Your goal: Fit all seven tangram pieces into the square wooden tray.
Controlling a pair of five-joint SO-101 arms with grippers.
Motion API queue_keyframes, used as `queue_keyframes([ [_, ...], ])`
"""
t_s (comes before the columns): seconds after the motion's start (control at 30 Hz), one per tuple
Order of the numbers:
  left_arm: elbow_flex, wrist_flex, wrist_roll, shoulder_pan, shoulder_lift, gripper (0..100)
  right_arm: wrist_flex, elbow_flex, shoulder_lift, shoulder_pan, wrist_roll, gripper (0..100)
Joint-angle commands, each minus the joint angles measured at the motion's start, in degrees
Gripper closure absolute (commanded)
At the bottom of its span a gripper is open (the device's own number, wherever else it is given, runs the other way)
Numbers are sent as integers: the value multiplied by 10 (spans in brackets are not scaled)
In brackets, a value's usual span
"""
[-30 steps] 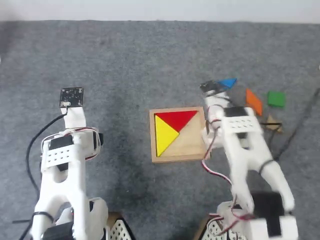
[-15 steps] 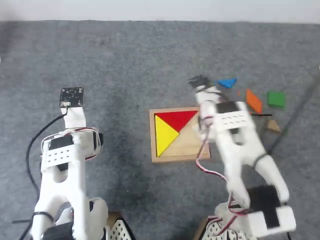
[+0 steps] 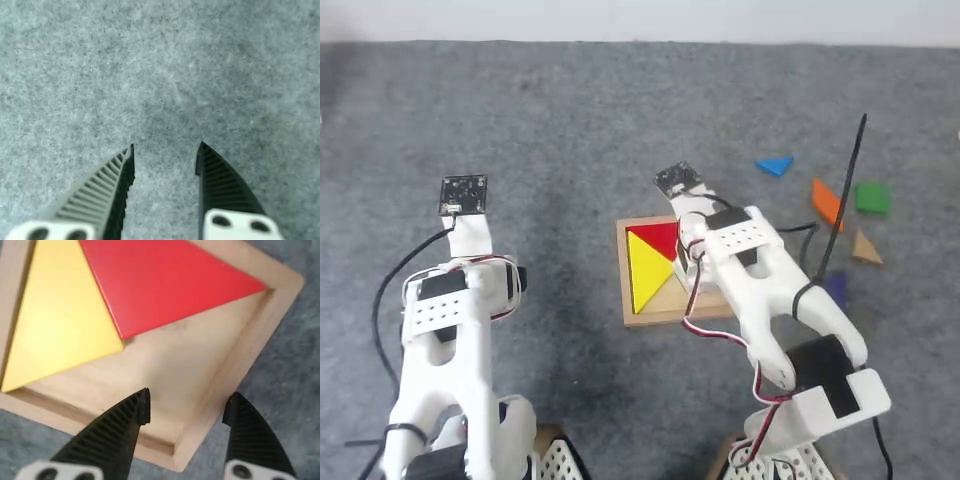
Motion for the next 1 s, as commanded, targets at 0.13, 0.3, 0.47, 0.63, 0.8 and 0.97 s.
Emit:
queue_keyframes([
  [0.13, -2, -10, -4, 4, -15, 797, 3, -49, -9, -26, -25, 753],
  [0.3, -2, -10, -4, 4, -15, 797, 44, -45, -7, -53, -32, 753],
  [0.47, -2, -10, -4, 4, -15, 797, 31, -33, -10, -80, -33, 753],
  [0.63, -2, -10, -4, 4, -15, 797, -5, -33, -5, -100, -33, 753],
  [0.8, -2, -10, -4, 4, -15, 797, -23, -34, -5, -91, -31, 753],
  [0.97, -2, -11, -4, 4, -15, 797, -27, -41, -4, -90, -31, 753],
])
